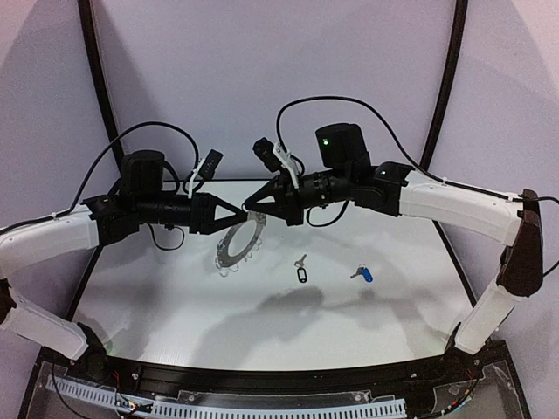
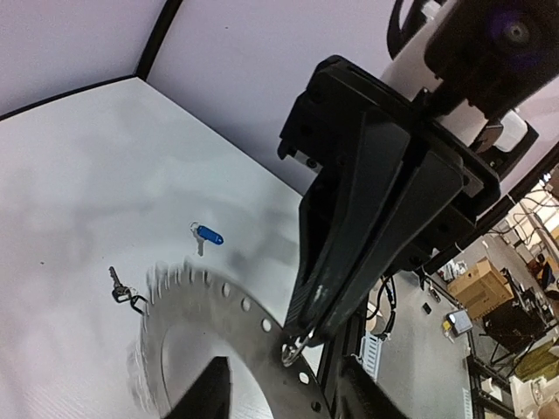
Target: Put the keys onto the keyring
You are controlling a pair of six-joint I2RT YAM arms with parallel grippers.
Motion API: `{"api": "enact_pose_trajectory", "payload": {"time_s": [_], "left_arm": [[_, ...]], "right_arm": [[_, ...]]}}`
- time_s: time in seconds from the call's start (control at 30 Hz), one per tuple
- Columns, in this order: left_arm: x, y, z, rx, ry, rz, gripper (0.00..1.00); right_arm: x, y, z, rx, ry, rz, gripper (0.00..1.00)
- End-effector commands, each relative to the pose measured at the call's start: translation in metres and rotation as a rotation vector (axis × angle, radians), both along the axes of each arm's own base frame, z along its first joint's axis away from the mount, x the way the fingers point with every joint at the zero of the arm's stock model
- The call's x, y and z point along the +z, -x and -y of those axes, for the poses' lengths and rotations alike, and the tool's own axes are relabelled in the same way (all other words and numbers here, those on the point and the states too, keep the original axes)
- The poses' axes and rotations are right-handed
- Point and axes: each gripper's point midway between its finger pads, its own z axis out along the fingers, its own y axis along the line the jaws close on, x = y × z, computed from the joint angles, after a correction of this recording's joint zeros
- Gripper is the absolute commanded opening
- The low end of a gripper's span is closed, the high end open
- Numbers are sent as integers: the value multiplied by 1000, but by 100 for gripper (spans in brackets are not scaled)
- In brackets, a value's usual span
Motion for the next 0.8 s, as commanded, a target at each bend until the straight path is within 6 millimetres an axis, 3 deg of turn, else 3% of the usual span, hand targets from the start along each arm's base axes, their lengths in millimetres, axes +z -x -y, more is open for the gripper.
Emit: {"api": "enact_pose_trajectory", "payload": {"time_s": [0.0, 0.17, 0.27, 0.57, 0.77], "left_arm": [[26, 5, 9, -51, 65, 75, 37], [27, 8, 12, -70, 67, 84, 20], [27, 8, 12, -71, 67, 89, 3], [24, 10, 12, -75, 62, 90, 1], [13, -4, 3, 53, 15, 73, 1]], "right_arm": [[17, 8, 0, 31, -57, 5, 0], [23, 12, 3, 39, -77, 3, 0], [27, 17, 5, 55, -86, 2, 0], [38, 25, 8, 84, -111, -16, 0], [45, 29, 12, 81, -130, -18, 0]]}}
